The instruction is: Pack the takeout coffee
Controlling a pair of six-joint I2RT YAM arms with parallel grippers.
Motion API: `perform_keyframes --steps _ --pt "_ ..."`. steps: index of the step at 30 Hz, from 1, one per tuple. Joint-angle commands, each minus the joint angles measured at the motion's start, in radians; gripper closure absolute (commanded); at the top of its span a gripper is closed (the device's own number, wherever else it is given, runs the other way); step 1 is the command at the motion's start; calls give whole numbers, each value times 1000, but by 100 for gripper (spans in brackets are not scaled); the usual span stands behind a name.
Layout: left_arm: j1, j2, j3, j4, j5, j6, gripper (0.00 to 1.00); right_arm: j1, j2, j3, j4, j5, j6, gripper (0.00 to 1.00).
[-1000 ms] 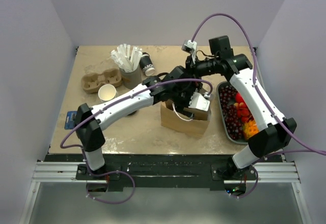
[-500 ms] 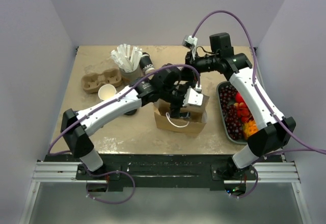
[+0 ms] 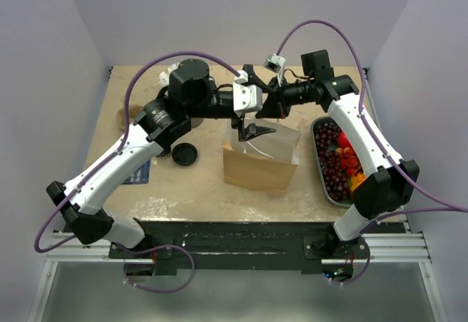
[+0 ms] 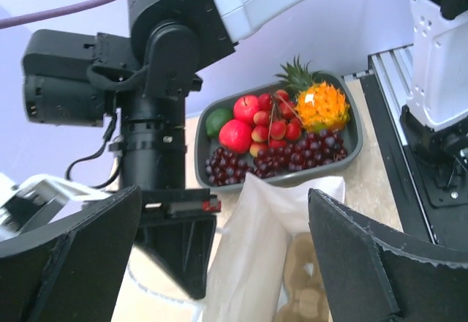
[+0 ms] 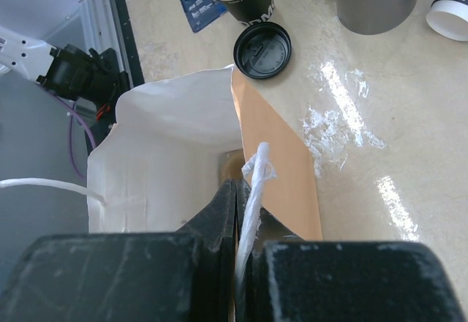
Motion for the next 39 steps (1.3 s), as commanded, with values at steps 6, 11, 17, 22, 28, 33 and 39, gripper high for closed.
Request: perform_keyframes --steps 6,11,17,22,28,33,39 --pt "37 -99 1 -352 55 160 0 3 -54 -19 0 -9 5 100" --pt "39 -52 -24 -408 30 240 0 1 -58 -25 18 -7 17 100" --pt "39 25 12 -478 82 260 37 3 -59 -14 18 26 25 100" --pt "37 86 268 -548 147 225 100 1 -45 105 4 17 73 100" --pt "39 60 392 -427 26 118 100 3 -41 205 23 248 20 100" --pt "46 19 394 -235 -74 139 100 -37 50 475 39 122 139 100" --pt "46 1 344 -204 -24 59 100 -37 51 529 135 94 239 100"
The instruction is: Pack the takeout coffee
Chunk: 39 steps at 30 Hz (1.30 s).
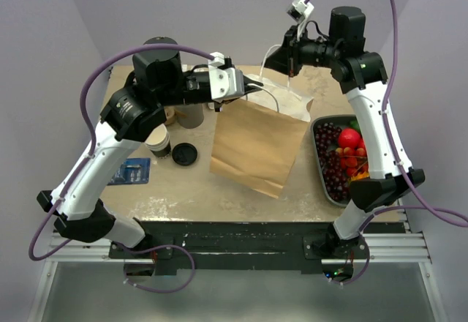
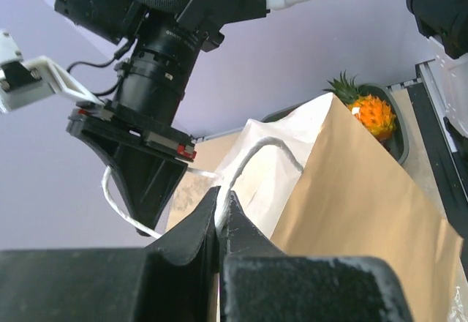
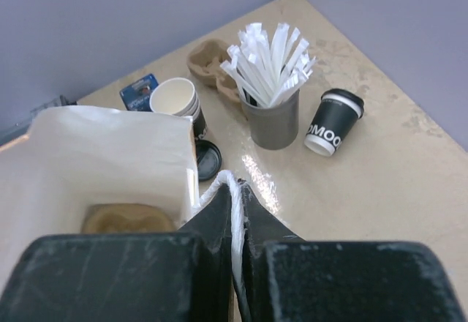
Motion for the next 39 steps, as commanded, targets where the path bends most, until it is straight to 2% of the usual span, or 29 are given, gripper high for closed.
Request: perform_keyframes --steps 1,8,11,12,13,14,15,16,18,19,21,22,25,26,29,31,32,33,34,35,36,37,39 --pt "6 -35 -35 92 11 -59 100 1 -16 77 75 -32 80 100" --pt "5 -103 -153 82 18 -39 100 1 -65 -44 93 -29 103 100" --pt "4 -159 -303 104 33 -30 100 1 -92 -189 73 -34 68 100" --pt "4 -176 -417 119 34 -35 95 2 -99 -240 56 -26 27 96" --pt "4 -192 -479 134 36 -36 69 1 -108 -365 59 -15 11 84" --pt "4 -218 -540 165 33 -24 56 1 -120 -428 75 -6 5 74" --pt "4 -226 -644 180 27 -15 45 1 -119 -473 90 5 5 55" --pt "4 -229 -679 196 18 -10 31 2 -117 -525 90 6 1 45" --pt "4 -224 -705 222 -14 -22 21 2 -116 -533 96 6 26 29" --pt "4 -220 -700 225 -18 -28 13 2 -119 -523 96 3 30 24" --pt "4 -218 -693 234 -6 -29 10 2 -129 -512 99 9 27 21" --pt "4 -218 -691 236 -1 -24 1 1 -132 -501 99 26 22 20" --pt "4 -210 -691 243 13 -19 1 1 -138 -500 107 34 7 20" --pt "4 -201 -685 251 15 -21 1 1 -139 -500 113 32 11 22" --pt "4 -177 -647 254 41 -32 12 2 -139 -488 139 16 40 30" --pt "4 -163 -621 251 77 -38 30 2 -142 -454 138 17 45 43" --pt "4 -152 -601 244 102 -38 36 1 -142 -442 130 25 39 57" --pt "4 -147 -592 236 113 -30 52 1 -142 -428 124 28 33 69" --pt "4 -141 -584 225 123 -12 63 1 -143 -405 118 29 25 79" --pt "4 -128 -555 198 143 -4 75 1 -143 -395 115 32 17 96" --pt "4 -120 -533 184 154 -4 96 1 -145 -385 109 32 17 100" --pt "4 -114 -512 175 166 -15 100 2 -151 -359 105 31 17 100" --pt "4 -112 -451 170 194 -33 100 1 -154 -325 99 26 23 100"
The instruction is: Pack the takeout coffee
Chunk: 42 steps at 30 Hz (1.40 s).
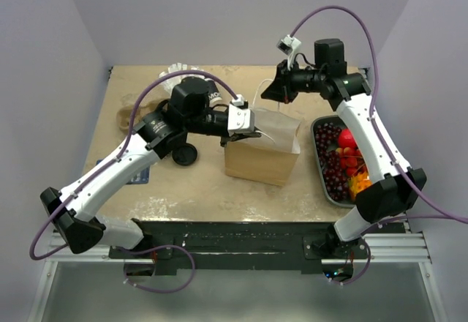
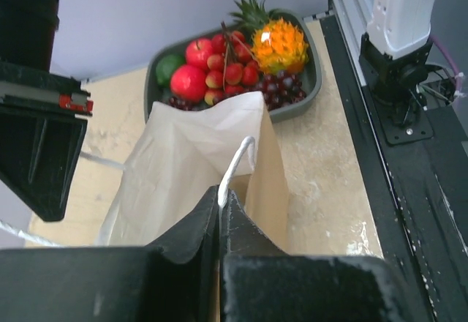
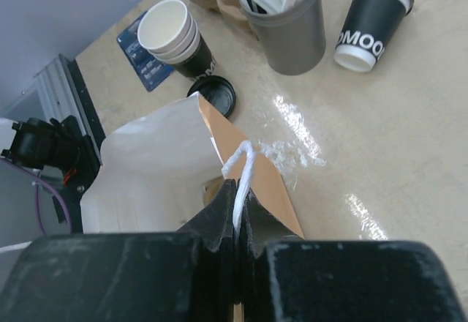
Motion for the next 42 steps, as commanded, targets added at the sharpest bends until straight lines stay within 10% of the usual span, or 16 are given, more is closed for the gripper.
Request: perform_keyframes --steps 1,18,21,25,42 --pt "2 8 146 0 102 -29 100 -1 -51 137 10 -4 -1 100" --pt "2 44 324 -97 33 38 100 -1 -43 279 16 -18 22 100" --pt "2 -4 174 -78 25 46 46 0 -74 119 21 -19 -5 58" --pt "-1 -53 4 24 -31 30 11 -3 -94 7 41 -47 -22 1" --pt "111 -171 45 135 -341 -50 1 -46 -131 92 37 146 -96 5"
